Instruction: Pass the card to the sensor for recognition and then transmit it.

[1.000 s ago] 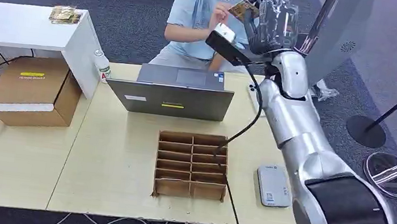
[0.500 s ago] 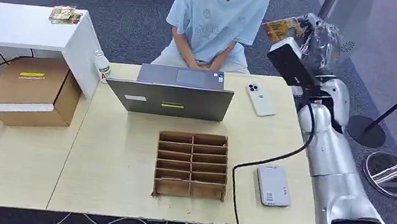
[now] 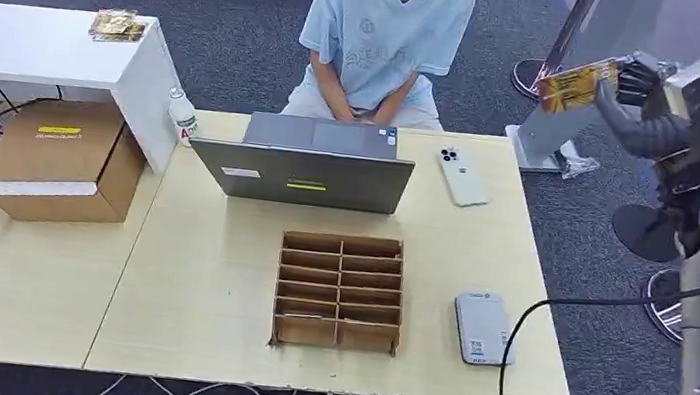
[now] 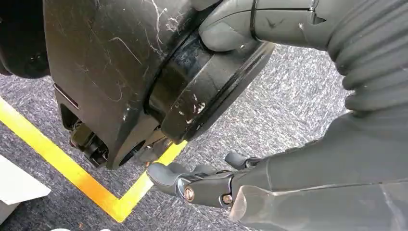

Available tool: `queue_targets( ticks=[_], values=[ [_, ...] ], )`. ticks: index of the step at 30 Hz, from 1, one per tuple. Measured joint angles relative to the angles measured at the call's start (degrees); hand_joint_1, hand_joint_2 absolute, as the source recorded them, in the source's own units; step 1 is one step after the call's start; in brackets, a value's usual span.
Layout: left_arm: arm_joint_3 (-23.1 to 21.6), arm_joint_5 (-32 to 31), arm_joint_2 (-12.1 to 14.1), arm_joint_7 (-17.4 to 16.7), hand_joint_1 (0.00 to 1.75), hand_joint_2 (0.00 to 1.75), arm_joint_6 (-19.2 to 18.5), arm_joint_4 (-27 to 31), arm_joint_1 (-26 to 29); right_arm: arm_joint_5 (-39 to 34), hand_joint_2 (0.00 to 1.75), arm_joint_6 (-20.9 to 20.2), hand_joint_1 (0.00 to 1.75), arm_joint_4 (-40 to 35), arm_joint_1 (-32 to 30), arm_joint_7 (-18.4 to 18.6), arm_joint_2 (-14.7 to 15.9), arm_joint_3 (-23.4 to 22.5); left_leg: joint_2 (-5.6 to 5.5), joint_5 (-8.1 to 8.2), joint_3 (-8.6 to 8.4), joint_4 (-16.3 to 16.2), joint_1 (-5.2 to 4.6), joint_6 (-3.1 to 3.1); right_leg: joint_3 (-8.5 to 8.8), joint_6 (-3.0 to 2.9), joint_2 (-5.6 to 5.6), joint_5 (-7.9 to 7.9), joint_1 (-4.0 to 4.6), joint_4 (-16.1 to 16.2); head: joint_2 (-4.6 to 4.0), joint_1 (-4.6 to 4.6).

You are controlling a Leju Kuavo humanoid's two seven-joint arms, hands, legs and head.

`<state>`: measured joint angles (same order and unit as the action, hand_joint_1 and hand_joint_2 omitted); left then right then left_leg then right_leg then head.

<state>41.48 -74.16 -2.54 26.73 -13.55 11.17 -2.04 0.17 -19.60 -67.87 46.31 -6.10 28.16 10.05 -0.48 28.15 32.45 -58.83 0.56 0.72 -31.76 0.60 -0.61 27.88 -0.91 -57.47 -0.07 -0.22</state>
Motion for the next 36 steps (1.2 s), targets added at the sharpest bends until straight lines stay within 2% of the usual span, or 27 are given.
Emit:
queue_targets(
  ticks=[4,10,12,16,27,32,36],
  values=[
    [0.1,0.0,0.0,0.1,0.0,1.75,0.0,0.0,0.1,-4.9,1.75,-2.0,1.75,0.4,0.4,1.4,4.5,1.2,0.01,0.0,-0.02,0.0,0.0,0.0,-0.01,0.0,0.01,0.0,0.0,0.0,0.0,-0.04],
    [0.1,-0.3,0.0,0.3,0.0,1.75,0.1,0.0,0.1,-19.1,1.75,-4.5,1.75,0.2,-0.1,4.9,13.1,4.0,-0.16,0.0,0.04,0.0,0.01,0.0,-0.02,0.02,-0.13,0.02,0.0,0.0,0.0,-0.02],
    [0.1,-0.5,0.0,0.3,0.0,1.75,0.1,0.0,0.1,-21.2,1.75,-4.9,1.75,-0.3,-1.6,5.0,16.0,4.3,-0.15,0.01,0.05,0.0,0.01,-0.01,-0.02,0.03,-0.12,0.02,0.0,0.0,0.0,-0.04],
    [0.1,-0.8,0.0,0.4,0.0,1.75,0.1,0.0,0.0,-21.7,1.75,-4.9,1.75,-1.4,-6.1,4.9,19.5,5.0,-0.07,0.02,0.05,0.0,0.0,-0.03,-0.04,0.03,-0.07,0.02,0.0,0.0,0.0,-0.04],
    [0.3,-1.2,0.0,1.1,0.0,1.75,0.2,0.0,0.0,-22.3,1.75,-3.3,1.75,-6.1,-20.9,5.9,22.9,5.6,-0.1,0.02,0.05,0.0,0.02,-0.03,-0.04,0.03,-0.08,0.03,0.03,0.0,0.0,-0.04],
    [0.4,-1.6,0.0,1.8,0.0,1.75,0.2,0.0,0.0,-18.9,1.75,-2.9,1.75,-10.9,-30.8,6.6,23.0,2.4,-0.16,0.02,0.14,0.0,0.01,-0.03,-0.07,0.05,-0.15,0.06,0.01,0.0,0.0,-0.04],
    [0.4,-1.8,0.0,2.2,0.0,1.75,0.2,0.0,0.0,-18.0,1.75,-3.5,1.75,-13.4,-35.2,7.5,23.0,0.4,-0.09,0.02,0.14,0.0,0.01,-0.03,-0.11,0.05,-0.09,0.06,0.01,0.0,0.0,-0.04]
  ],
)
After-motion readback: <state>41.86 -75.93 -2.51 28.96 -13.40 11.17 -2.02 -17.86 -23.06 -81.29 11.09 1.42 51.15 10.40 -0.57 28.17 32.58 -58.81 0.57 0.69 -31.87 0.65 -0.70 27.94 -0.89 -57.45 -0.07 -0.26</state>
